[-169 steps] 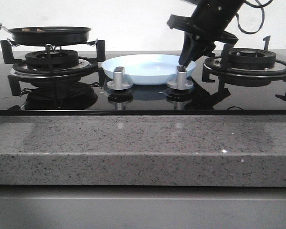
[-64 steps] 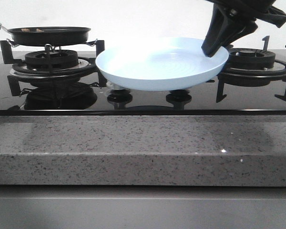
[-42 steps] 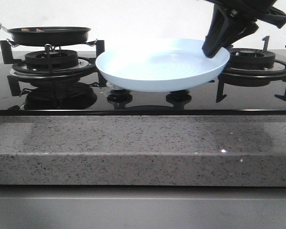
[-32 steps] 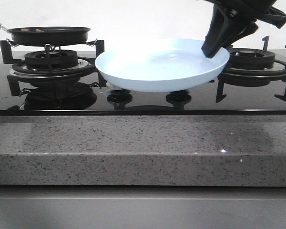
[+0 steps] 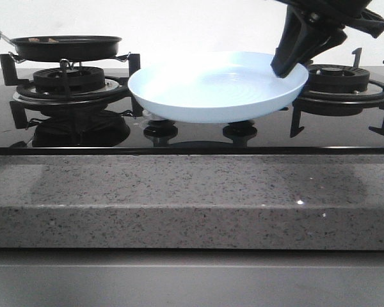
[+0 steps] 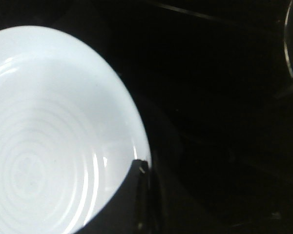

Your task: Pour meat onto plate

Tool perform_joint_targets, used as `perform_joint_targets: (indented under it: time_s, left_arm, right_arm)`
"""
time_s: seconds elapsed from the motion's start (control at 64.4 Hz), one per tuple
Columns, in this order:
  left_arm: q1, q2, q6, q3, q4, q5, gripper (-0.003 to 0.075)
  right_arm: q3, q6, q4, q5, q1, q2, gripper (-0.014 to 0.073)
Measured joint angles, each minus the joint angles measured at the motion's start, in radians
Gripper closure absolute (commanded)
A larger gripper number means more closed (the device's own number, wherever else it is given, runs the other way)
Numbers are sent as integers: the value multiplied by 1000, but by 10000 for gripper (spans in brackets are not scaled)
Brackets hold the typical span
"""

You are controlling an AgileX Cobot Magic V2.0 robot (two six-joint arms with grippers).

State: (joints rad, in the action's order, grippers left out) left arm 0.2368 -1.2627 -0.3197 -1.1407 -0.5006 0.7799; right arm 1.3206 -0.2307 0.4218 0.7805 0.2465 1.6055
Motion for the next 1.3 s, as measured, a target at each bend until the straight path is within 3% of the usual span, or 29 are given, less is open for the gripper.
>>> perform_joint_targets:
  time_s: [0.155, 0.372, 1.024, 1.303]
  left_arm:
    - [89, -141, -158, -79, -280, 47, 156]
    - [132, -291, -245, -154, -489, 83, 156]
    - [134, -617, -327, -312, -930, 163, 156]
    - [134, -673, -343, -314, -990, 212, 156]
  right_arm:
    - [0, 0, 0, 0, 0, 0, 712]
    - [0, 0, 0, 0, 0, 0, 712]
    - [0, 0, 0, 0, 0, 0, 712]
    - [0, 0, 0, 0, 0, 0, 712]
